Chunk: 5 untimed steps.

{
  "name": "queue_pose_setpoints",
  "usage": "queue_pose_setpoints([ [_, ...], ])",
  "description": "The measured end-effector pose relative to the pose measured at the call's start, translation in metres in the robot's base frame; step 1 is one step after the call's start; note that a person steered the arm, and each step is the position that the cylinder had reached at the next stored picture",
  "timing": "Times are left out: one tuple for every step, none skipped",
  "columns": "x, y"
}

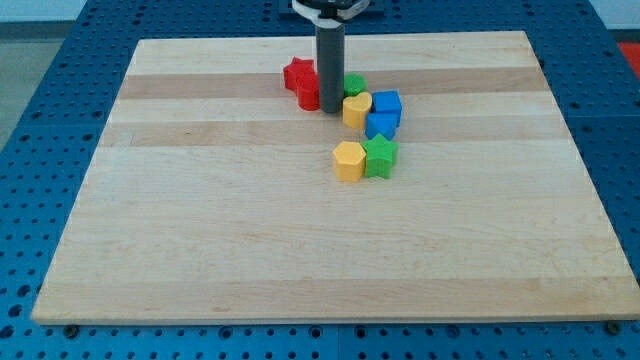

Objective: Move red circle towards top left

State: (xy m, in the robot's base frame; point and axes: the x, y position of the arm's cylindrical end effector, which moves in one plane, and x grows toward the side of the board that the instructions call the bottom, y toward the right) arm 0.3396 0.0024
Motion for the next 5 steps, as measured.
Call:
queue_pose_setpoints([
  [-0.015,0.011],
  [-0.030,0.012],
  [-0.027,-0.024],
  [-0.014,-0.070],
  [0.009,-0.101],
])
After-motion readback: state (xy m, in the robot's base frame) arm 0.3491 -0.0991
